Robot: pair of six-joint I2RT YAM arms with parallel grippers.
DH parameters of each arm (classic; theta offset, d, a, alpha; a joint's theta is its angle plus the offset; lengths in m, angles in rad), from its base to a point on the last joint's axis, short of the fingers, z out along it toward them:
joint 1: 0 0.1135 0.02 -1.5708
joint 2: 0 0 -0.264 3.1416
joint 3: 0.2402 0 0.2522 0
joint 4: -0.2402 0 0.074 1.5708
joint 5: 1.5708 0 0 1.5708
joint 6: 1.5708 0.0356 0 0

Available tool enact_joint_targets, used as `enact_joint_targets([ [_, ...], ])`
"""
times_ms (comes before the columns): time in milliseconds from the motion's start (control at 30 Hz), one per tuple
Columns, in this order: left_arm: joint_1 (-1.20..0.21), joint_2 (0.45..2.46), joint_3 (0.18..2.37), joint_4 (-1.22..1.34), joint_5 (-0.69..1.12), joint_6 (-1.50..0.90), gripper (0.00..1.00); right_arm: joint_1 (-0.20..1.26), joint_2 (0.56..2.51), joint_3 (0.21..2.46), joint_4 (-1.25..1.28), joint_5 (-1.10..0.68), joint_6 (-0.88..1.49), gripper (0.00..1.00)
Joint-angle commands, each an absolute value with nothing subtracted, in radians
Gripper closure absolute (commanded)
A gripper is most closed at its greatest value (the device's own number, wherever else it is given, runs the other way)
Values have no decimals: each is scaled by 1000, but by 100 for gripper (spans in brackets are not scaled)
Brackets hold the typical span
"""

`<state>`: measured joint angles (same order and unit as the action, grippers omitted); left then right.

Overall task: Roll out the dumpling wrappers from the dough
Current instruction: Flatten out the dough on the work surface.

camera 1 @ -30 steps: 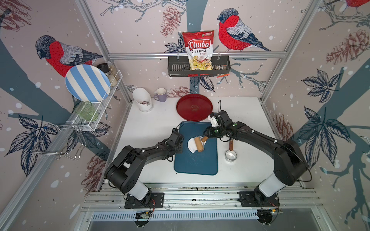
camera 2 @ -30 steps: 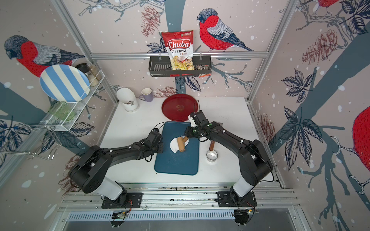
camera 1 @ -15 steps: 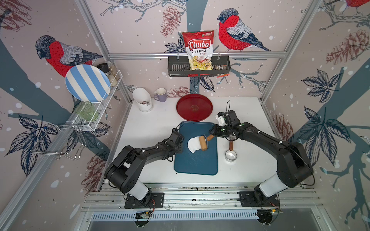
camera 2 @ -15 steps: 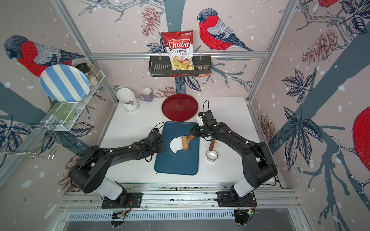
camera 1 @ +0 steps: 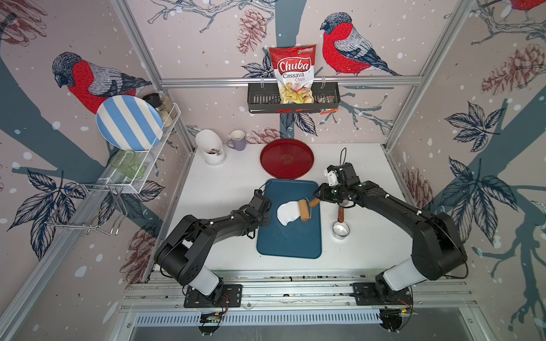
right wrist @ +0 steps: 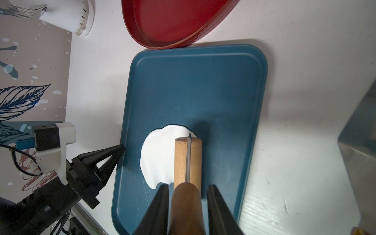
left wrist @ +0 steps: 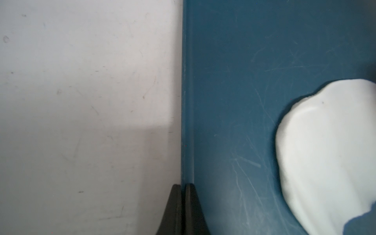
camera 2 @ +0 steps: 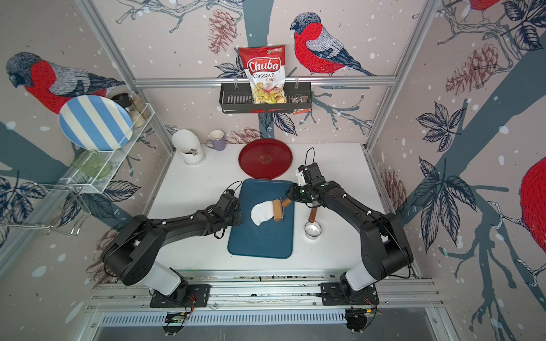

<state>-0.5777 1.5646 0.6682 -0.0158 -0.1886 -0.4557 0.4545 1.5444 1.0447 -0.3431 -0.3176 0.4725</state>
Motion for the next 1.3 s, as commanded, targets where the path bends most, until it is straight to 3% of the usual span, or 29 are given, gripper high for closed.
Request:
enact_joint_targets([
  [0, -577, 1578, 662, -117, -211, -474, 100, 449, 1544, 1048, -473, -165, 441, 100],
  [233, -576, 1578, 662, -115, -206, -474, 100, 450, 1532, 1088, -464, -178, 443, 100],
  [600, -576, 1583, 663, -114, -197, -468, 100, 547, 1449, 1139, -238, -240, 468, 100],
  [867, -577, 1576, 661, -112, -198, -468, 100, 656, 1615, 1257, -240, -279, 522, 100],
  [1267, -576, 1572, 656, -107, -199, -468, 100, 661, 1776, 1341, -310, -372, 563, 100],
])
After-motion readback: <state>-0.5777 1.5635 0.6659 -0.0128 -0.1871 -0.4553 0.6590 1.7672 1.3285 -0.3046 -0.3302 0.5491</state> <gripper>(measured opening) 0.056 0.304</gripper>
